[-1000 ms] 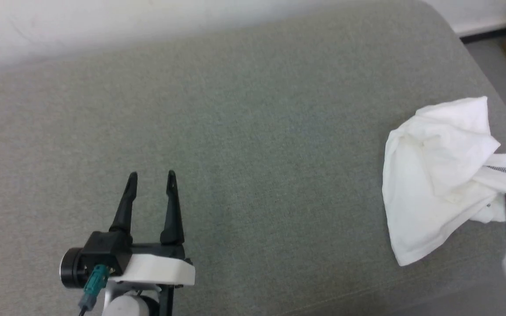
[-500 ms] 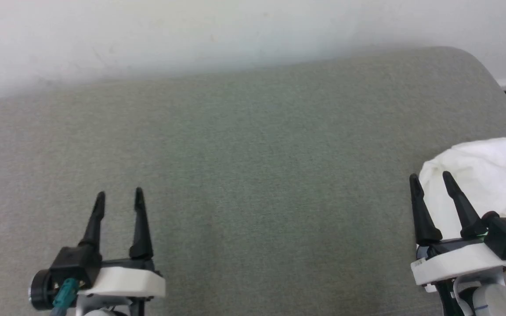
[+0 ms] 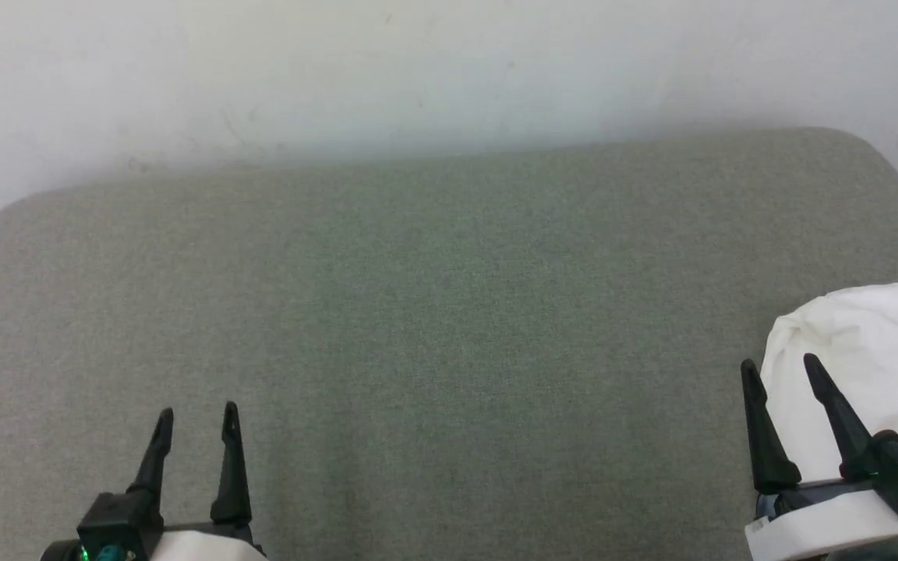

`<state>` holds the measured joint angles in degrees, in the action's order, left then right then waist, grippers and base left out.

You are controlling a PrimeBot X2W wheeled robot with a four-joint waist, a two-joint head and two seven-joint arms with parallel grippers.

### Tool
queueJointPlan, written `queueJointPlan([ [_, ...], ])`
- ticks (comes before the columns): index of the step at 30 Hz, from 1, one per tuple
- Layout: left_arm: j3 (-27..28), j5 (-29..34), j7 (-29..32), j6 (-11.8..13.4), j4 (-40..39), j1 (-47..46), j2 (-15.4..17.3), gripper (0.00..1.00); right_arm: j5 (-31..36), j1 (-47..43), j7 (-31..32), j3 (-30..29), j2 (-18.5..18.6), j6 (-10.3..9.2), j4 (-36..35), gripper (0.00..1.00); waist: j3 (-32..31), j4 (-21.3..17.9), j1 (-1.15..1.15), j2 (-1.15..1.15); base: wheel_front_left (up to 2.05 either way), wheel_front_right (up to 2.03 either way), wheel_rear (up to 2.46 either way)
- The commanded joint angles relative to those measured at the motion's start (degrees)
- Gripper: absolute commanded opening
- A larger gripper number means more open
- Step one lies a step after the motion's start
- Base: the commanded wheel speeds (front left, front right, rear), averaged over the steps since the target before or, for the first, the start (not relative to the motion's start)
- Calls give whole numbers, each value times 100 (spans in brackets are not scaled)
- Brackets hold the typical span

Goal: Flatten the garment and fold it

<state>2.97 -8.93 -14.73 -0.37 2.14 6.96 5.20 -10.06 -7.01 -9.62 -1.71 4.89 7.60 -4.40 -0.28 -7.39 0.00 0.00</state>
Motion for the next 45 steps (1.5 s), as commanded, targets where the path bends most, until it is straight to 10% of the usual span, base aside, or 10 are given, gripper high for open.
queueJointPlan([
  [1,-30,81,-27,-33,27,73,3,100,45,-74,32,15,-36,-11,-74,100,-32,28,0,0,0,0,0],
  [15,-204,171,-27,-83,133,84,-120,100,127,-117,182,185,-56,-11,-220,100,12,115,0,0,0,0,0],
  [16,-196,148,1,-59,127,91,-110,0,118,-87,163,182,-39,0,-196,0,12,116,0,0,0,0,0],
  [45,-216,302,312,-39,64,-71,-137,0,301,76,326,178,-69,-2,-62,0,16,246,0,0,0,0,0],
])
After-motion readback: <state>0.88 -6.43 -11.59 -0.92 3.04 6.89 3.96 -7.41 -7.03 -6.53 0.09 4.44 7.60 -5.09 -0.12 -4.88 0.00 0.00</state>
